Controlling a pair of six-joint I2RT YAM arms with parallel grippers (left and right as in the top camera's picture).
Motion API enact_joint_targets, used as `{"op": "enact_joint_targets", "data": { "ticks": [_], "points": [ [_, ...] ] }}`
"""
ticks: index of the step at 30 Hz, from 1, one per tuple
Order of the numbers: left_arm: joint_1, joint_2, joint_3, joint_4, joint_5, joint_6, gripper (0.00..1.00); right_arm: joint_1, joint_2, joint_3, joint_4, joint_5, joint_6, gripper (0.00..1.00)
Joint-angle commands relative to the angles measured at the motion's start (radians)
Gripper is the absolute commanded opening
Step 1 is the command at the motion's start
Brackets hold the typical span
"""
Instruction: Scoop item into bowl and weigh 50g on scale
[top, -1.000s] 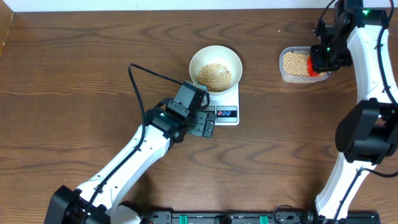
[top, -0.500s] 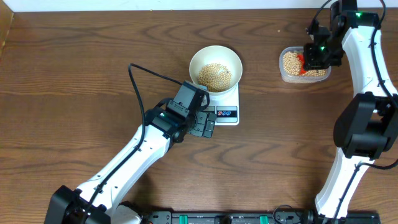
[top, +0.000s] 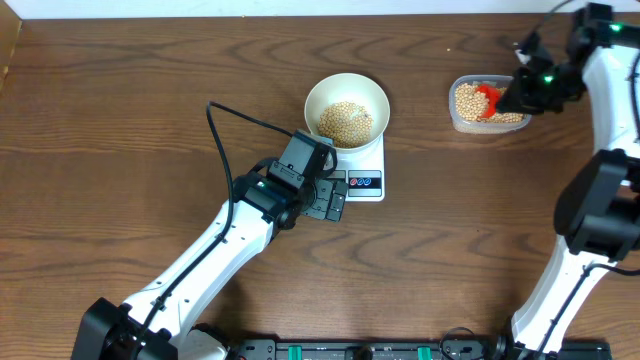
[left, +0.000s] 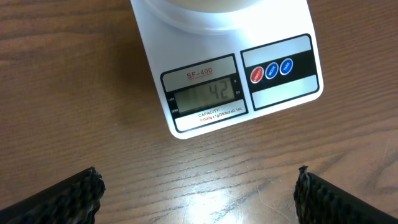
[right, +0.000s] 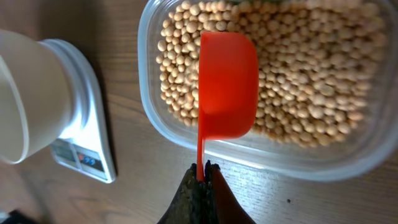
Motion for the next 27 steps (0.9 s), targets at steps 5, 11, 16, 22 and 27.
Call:
{"op": "enact_joint_targets", "data": {
  "ticks": [5,11,16,22,27],
  "points": [
    [0.002,-0.008,-0.008,0.001,-0.013,0.005,1.00,-0.103,-0.006,0.002,-0.044,-0.210,-0.105,0.01],
    [0.002,-0.008,-0.008,0.001,-0.013,0.005,1.00,-0.129,-0.017,0.002,-0.079,-0.232,-0.153,0.01],
    [0.002,-0.008,-0.008,0.001,-0.013,0.005,1.00,-0.143,-0.033,0.002,-0.092,-0.236,-0.162,0.01],
    [0.002,-0.008,-0.008,0.001,-0.013,0.005,1.00,-0.164,-0.038,0.002,-0.126,-0.274,-0.185,0.01],
    [0.002,-0.008,-0.008,0.001,-0.013,0.005,1.00,-0.185,-0.038,0.002,-0.150,-0.308,-0.215,0.01]
  ]
}}
